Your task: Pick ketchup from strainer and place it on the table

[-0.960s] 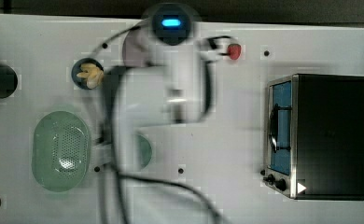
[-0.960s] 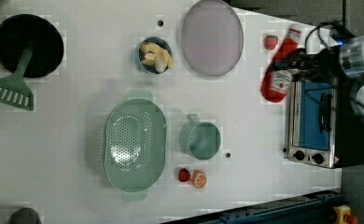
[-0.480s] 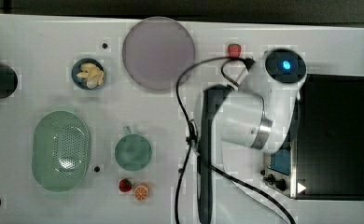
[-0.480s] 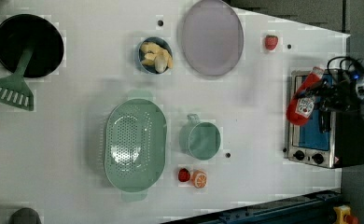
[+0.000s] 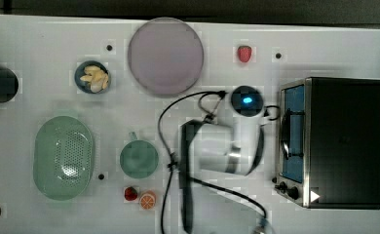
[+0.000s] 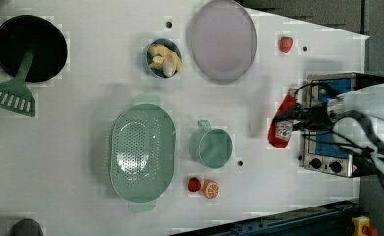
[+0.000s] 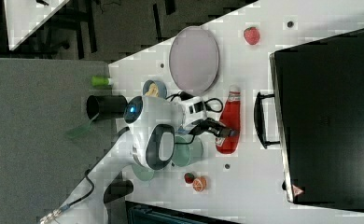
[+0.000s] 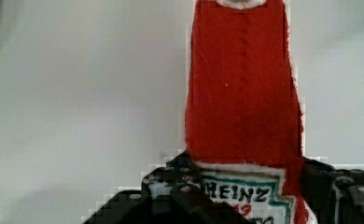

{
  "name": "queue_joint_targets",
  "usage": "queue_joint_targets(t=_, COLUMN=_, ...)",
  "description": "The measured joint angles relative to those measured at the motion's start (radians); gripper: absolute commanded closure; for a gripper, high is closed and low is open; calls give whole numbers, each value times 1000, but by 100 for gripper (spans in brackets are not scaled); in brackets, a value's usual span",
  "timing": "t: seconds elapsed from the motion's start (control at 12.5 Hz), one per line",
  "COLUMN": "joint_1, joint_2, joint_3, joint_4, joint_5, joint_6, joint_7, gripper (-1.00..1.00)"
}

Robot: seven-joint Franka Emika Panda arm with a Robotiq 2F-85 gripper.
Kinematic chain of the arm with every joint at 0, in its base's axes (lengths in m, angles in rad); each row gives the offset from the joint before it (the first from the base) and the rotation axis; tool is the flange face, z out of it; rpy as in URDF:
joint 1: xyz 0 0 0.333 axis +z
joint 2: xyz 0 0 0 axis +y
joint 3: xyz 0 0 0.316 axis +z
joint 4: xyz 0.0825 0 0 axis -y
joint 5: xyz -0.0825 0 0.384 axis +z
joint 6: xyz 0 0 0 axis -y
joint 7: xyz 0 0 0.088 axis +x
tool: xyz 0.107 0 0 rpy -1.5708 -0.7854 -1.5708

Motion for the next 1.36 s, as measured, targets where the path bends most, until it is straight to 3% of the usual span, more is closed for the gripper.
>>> queue_joint_targets(t=0.24, joint_1=51, joint_2=30, joint_3=51, joint_4=-23, joint_5=-2, joint_6=65, joint_7=0, gripper=-91)
queue_joint_targets(t=0.32, joint_1=67, joint_2=32, joint_3=55, joint_4=-23, joint_5=-3, joint_6=70, joint_7=0, gripper=-100)
queue_joint_targets(t=0.72, joint_1=72, joint_2=-38, joint_3=50, joint_4=33, joint_5=8, joint_6=55, joint_7=-2, gripper=-100)
queue_joint_targets(t=1.36, joint_1=59, joint_2=-177, joint_3=29, joint_4=560, joint_5=5, joint_6=-448, joint_7=214, gripper=-100)
